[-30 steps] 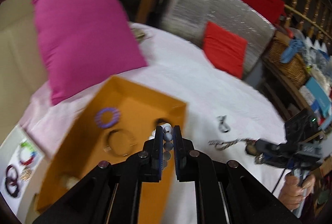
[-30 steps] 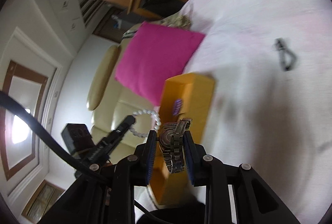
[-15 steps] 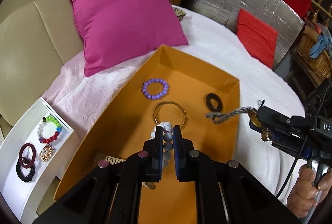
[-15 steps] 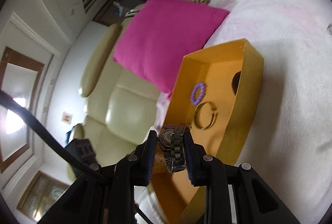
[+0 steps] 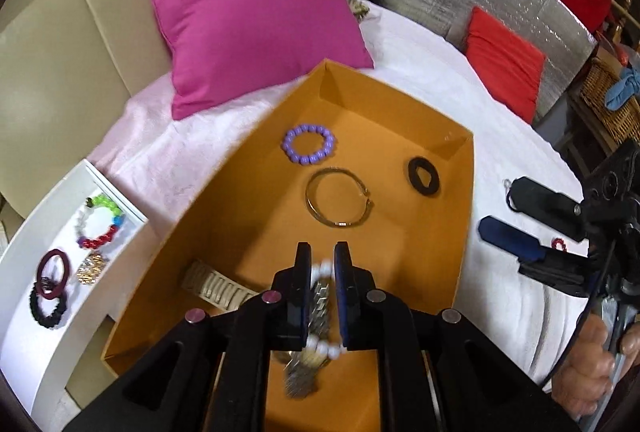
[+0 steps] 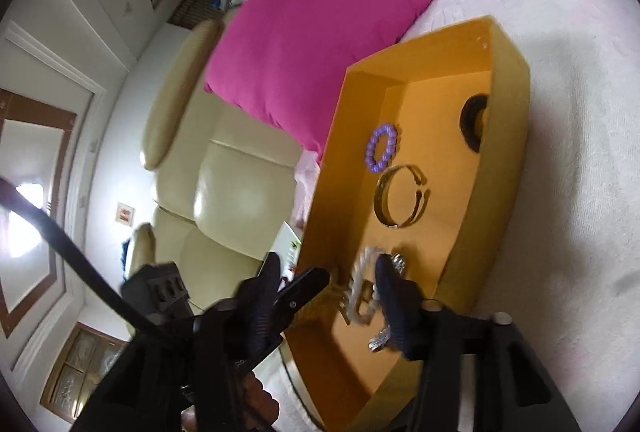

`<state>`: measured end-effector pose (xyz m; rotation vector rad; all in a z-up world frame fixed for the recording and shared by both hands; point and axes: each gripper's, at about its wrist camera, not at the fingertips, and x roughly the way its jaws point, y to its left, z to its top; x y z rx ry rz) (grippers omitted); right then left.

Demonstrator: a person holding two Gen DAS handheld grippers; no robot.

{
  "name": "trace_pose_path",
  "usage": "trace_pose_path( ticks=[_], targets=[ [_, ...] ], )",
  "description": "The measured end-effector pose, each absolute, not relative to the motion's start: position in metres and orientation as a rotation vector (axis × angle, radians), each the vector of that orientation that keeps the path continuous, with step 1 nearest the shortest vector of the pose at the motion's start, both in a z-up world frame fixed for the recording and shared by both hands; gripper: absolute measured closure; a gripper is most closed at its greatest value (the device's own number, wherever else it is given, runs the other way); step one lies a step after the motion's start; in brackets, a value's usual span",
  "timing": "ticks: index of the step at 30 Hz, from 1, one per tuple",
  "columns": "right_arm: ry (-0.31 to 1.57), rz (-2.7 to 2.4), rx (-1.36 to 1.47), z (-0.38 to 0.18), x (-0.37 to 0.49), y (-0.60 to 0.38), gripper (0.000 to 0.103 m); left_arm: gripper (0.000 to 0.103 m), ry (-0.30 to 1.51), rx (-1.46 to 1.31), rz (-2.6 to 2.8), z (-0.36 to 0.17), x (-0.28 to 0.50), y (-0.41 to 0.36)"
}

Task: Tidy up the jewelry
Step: 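Carry both items over the orange box and open both tools to drop them, then move both open tools back over the red bracelet and black hair tie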

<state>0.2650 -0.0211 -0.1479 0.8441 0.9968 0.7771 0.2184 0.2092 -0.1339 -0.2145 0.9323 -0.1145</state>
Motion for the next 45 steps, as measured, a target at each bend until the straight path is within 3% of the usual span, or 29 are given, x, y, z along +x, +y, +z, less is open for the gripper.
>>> trace_pose_path(
  ticks=[10,16,18,28,45],
  targets=[
    [0.873,0.632,0.915,-0.13,0.252,-0.111,0.049,0.083,0.863,-0.164,-0.137,-0.095,0.213,0.163],
    [0.795,0.53,0.957,-0.12,0.233,-0.178,0.049,0.056,0.806,-0.073,-0.154,-0.08,0.219,0.086],
    [0.77,0.479,0.989,-0.119,0.226,-0.206,0.049,0.04,0.778,-0.047,-0.164,-0.078,0.22,0.057],
    [0.713,0.278,1.012,-0.118,0.199,-0.306,0.049,0.036,0.789,0.102,-0.176,-0.117,0.241,-0.031],
    [0.774,0.168,0.951,-0.143,0.189,-0.342,0.049,0.036,0.782,0.209,-0.199,-0.13,0.254,-0.076]
  ],
)
